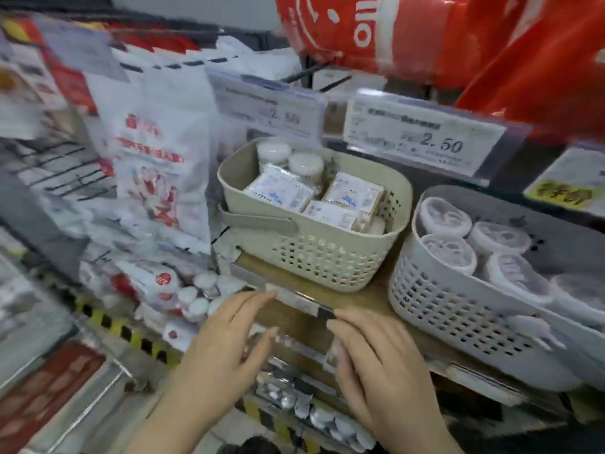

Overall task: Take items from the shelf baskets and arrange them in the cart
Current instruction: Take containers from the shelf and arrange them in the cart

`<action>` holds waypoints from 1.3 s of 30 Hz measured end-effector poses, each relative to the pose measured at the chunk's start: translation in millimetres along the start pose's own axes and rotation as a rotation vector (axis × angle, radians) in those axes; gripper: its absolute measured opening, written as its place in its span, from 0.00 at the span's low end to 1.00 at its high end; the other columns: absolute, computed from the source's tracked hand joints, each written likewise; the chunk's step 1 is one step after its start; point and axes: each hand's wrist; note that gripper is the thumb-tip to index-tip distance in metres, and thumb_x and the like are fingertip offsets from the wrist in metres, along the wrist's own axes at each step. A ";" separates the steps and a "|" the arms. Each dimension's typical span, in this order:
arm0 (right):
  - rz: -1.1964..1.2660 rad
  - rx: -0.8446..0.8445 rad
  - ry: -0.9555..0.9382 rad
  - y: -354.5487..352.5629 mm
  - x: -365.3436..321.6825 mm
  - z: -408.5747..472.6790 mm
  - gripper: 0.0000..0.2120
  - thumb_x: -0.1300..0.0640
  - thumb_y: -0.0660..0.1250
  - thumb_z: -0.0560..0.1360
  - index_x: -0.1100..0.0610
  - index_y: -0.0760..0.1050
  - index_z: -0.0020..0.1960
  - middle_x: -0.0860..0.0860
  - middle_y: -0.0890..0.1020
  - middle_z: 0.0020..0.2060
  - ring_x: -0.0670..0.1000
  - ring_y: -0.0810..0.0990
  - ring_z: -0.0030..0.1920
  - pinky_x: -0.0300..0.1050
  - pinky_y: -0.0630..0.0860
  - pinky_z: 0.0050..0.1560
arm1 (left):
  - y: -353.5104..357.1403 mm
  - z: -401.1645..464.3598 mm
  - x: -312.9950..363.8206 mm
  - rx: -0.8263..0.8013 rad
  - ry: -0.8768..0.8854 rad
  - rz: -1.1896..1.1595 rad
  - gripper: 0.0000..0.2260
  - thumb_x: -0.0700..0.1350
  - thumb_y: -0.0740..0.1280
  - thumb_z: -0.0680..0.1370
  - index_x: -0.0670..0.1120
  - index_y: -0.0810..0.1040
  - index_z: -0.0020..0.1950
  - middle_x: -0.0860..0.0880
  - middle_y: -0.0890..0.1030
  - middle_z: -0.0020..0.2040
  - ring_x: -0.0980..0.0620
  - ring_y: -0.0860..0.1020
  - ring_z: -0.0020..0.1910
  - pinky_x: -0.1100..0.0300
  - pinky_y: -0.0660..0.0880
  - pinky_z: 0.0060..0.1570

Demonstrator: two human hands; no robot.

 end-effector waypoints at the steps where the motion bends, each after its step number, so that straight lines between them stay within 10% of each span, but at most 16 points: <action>1: 0.056 -0.079 -0.002 11.5 -8.6 4.4 0.12 0.57 0.61 0.75 0.56 0.80 0.54 0.50 0.81 0.53 0.49 0.78 0.54 0.43 0.73 0.56 | -1.9 -15.5 -12.5 0.015 -0.112 -0.002 0.16 0.64 0.50 0.77 0.70 0.56 0.64 0.75 0.60 0.59 0.72 0.64 0.58 0.76 0.65 0.53; 14: 0.386 -0.775 -0.151 135.2 -131.4 29.1 0.16 0.49 0.55 0.81 0.44 0.65 0.68 0.38 0.69 0.65 0.39 0.67 0.64 0.31 0.62 0.61 | -71.1 -219.7 -100.4 0.328 -0.919 0.064 0.19 0.53 0.63 0.78 0.55 0.68 0.69 0.59 0.73 0.65 0.61 0.70 0.62 0.65 0.67 0.58; 28: 0.493 -0.758 -0.291 226.2 -379.0 50.1 0.15 0.47 0.55 0.80 0.45 0.68 0.65 0.40 0.72 0.58 0.42 0.69 0.60 0.38 0.65 0.58 | -208.1 -399.5 -216.7 0.397 -1.171 0.079 0.17 0.45 0.69 0.75 0.46 0.75 0.64 0.48 0.78 0.61 0.49 0.76 0.59 0.57 0.68 0.57; 39: 0.447 -0.771 -0.116 287.4 -407.7 101.6 0.13 0.50 0.60 0.79 0.48 0.72 0.63 0.40 0.75 0.56 0.43 0.73 0.58 0.40 0.70 0.58 | -267.6 -362.5 -311.2 0.367 -1.044 0.067 0.18 0.49 0.65 0.78 0.50 0.71 0.68 0.54 0.75 0.64 0.54 0.72 0.63 0.58 0.69 0.61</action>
Point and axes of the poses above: each hand's wrist, its own z-axis towards the middle knuckle, its own y-axis out of the palm, x = y × z
